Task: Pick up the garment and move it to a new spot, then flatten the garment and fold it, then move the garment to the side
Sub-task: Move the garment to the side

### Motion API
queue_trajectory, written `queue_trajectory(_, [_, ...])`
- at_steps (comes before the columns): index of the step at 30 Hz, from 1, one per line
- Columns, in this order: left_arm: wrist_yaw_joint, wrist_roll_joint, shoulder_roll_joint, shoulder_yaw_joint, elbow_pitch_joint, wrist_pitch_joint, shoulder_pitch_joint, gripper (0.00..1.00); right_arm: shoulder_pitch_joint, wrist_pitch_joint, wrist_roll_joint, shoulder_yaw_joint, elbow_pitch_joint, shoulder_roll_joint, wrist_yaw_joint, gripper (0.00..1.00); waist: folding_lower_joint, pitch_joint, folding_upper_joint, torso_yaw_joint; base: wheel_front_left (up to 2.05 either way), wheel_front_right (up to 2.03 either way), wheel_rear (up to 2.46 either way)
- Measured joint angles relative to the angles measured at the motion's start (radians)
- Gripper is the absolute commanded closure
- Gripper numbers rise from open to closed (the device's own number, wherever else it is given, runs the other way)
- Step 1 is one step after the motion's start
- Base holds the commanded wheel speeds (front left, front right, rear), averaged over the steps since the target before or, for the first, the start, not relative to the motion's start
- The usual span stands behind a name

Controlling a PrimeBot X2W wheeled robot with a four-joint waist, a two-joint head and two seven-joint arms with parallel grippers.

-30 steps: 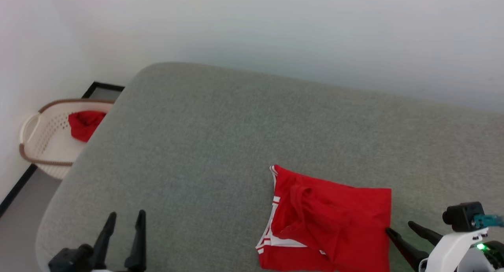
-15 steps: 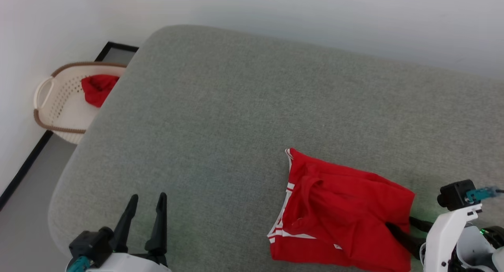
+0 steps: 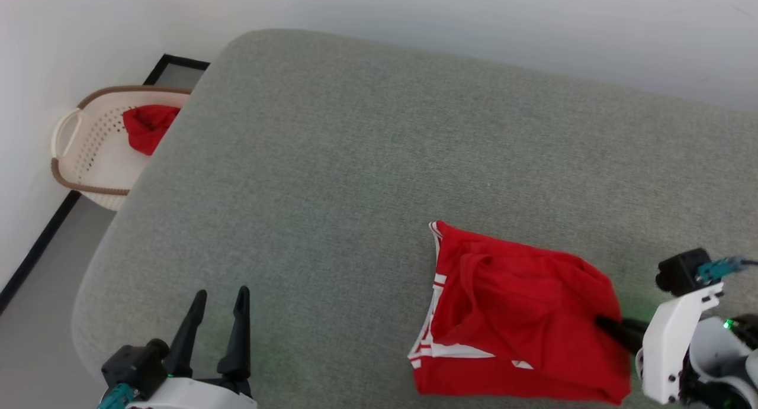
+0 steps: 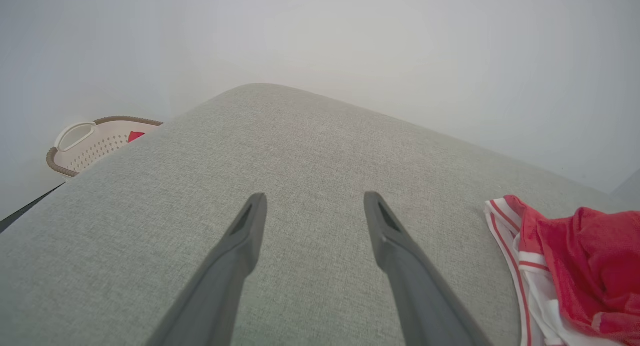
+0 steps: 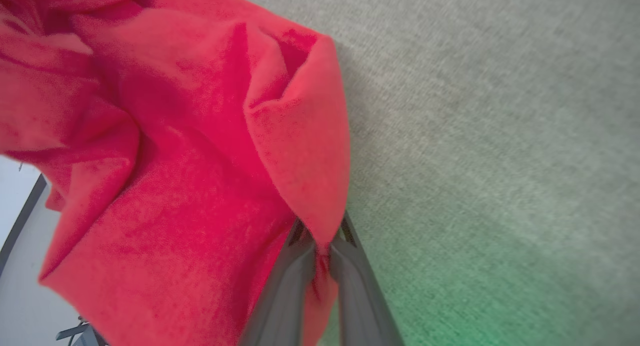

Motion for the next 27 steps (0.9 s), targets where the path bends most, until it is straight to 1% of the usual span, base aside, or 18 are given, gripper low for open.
queue_trajectory(4, [0.0, 0.0, 0.0, 0.002, -0.005, 0.0, -0.001, 0.0, -0.036, 0.0, 0.005, -0.004, -0.024, -0.026, 0.0, 1.0, 0.0, -0.001, 0.0, -0.015, 0.0, 0.0, 0.0])
queue_trajectory(13, [0.0, 0.002, 0.001, 0.001, -0.012, 0.0, -0.003, 0.0, -0.087, 0.004, -0.007, 0.005, -0.08, -0.114, 0.0, 1.0, 0.0, -0.017, 0.0, -0.056, 0.0, 0.0, 0.0])
queue_trajectory(21, [0.0, 0.014, 0.003, -0.012, -0.026, 0.0, -0.024, 0.0, -0.16, 0.002, -0.026, 0.009, -0.095, -0.197, 0.0, 1.0, 0.0, -0.011, 0.0, -0.109, 0.0, 0.0, 0.0])
queue_trajectory(27, [0.0, 0.022, 0.004, -0.029, -0.031, 0.0, -0.065, 0.0, -0.221, -0.029, -0.028, 0.01, -0.079, -0.251, 0.0, 1.0, 0.0, 0.016, 0.0, -0.153, 0.0, 0.0, 0.0])
